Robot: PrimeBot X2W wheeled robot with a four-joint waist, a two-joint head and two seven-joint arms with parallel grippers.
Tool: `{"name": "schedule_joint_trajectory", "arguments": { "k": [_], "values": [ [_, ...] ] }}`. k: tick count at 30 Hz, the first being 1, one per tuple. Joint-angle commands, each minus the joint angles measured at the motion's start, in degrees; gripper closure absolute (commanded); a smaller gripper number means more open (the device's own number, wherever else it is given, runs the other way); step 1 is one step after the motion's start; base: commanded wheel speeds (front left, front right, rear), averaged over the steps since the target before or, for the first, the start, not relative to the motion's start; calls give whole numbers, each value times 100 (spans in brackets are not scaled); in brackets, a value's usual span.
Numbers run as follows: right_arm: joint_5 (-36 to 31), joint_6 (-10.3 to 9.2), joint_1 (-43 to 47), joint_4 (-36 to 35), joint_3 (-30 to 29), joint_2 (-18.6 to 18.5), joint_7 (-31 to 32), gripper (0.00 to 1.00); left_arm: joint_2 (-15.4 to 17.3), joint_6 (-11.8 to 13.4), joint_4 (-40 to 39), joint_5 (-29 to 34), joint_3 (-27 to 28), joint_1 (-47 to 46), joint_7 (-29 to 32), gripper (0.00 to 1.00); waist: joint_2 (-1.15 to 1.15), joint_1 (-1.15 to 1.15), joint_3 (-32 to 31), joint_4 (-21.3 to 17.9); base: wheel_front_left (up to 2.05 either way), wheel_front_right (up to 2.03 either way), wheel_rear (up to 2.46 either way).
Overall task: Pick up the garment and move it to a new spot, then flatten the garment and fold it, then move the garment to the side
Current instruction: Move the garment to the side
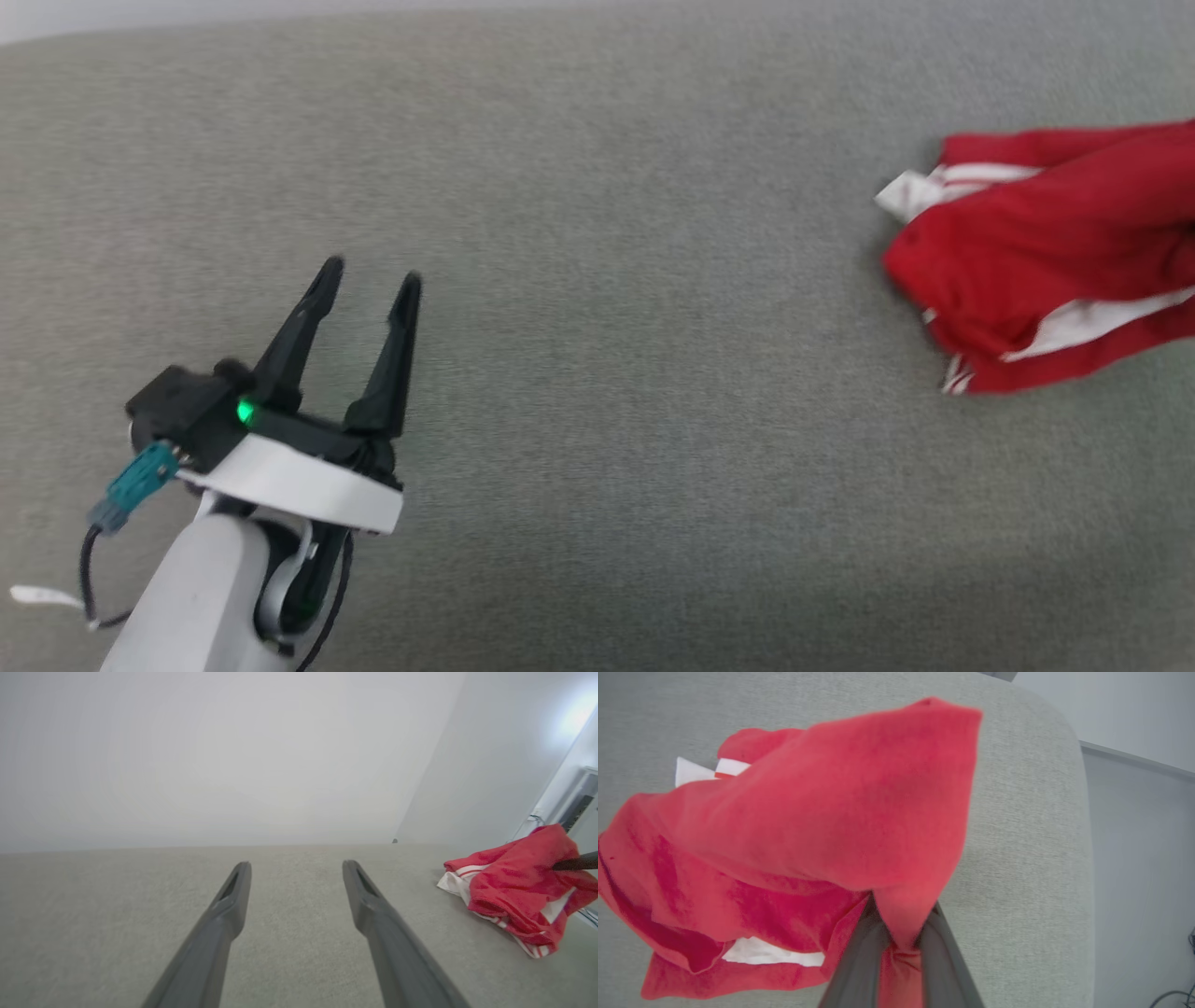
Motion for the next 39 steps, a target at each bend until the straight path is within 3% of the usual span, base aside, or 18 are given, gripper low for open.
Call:
{"name": "schedule_joint_trajectory", "arguments": {
  "k": [1,18,29,32,33,39],
  "values": [
    [-98,-10,-88,60,-53,-39,-80,100,5,-17,-19,75,-48,-108,-25,0,0,0,115,-122,0,0,0],
    [-2458,-10,-1072,1350,-994,-196,-1141,100,148,-17,-75,84,-946,-1291,-25,0,0,0,888,-465,0,0,0],
    [-4052,-10,-1542,2486,-2244,403,-1737,100,147,-18,-20,0,-1206,-1727,-25,0,0,0,1238,-273,0,0,0],
    [-4352,-10,-1617,2582,-2506,545,-1879,51,148,-18,-13,-2,-1124,-1720,-25,0,0,0,1264,-256,0,0,0],
    [-4433,-10,-1656,2598,-2590,569,-1921,0,159,-18,-18,-3,-1095,-1700,-25,0,0,0,1267,-256,0,0,0],
    [-4788,-10,-1825,2623,-2889,723,-2120,0,192,-18,-54,14,-885,-1539,-25,0,0,0,1213,-305,0,0,0]
  ]
}}
